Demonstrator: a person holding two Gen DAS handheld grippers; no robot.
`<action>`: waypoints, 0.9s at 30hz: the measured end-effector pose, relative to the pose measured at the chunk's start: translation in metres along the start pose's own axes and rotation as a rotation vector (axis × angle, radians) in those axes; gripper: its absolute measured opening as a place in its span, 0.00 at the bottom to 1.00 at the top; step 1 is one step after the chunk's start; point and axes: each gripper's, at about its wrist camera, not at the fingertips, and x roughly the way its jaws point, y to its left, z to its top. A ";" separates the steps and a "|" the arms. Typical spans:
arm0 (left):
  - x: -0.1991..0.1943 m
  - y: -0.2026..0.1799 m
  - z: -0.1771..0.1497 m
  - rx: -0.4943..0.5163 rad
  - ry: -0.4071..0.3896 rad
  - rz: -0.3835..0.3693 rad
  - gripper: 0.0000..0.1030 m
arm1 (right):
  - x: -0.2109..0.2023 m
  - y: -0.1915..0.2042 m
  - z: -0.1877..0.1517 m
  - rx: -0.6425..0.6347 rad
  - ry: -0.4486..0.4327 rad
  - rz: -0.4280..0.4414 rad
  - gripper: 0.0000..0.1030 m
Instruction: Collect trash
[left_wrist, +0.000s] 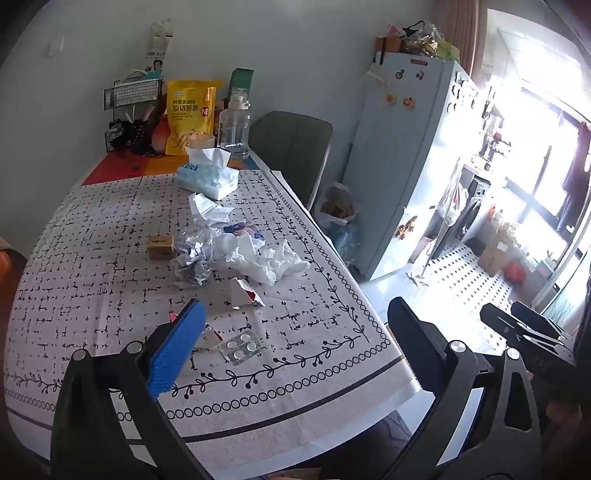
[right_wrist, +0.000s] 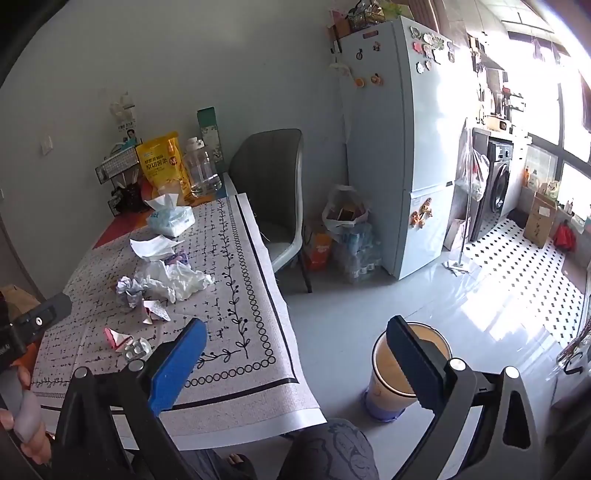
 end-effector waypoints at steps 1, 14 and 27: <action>-0.001 0.002 -0.001 -0.004 -0.001 -0.001 0.95 | 0.001 0.001 -0.001 -0.002 0.000 0.004 0.93; -0.013 0.008 0.002 -0.017 -0.035 0.030 0.95 | 0.006 0.003 -0.001 0.000 -0.004 0.040 0.93; -0.023 0.017 0.003 -0.029 -0.063 0.038 0.95 | 0.002 0.005 -0.001 0.006 -0.013 0.043 0.93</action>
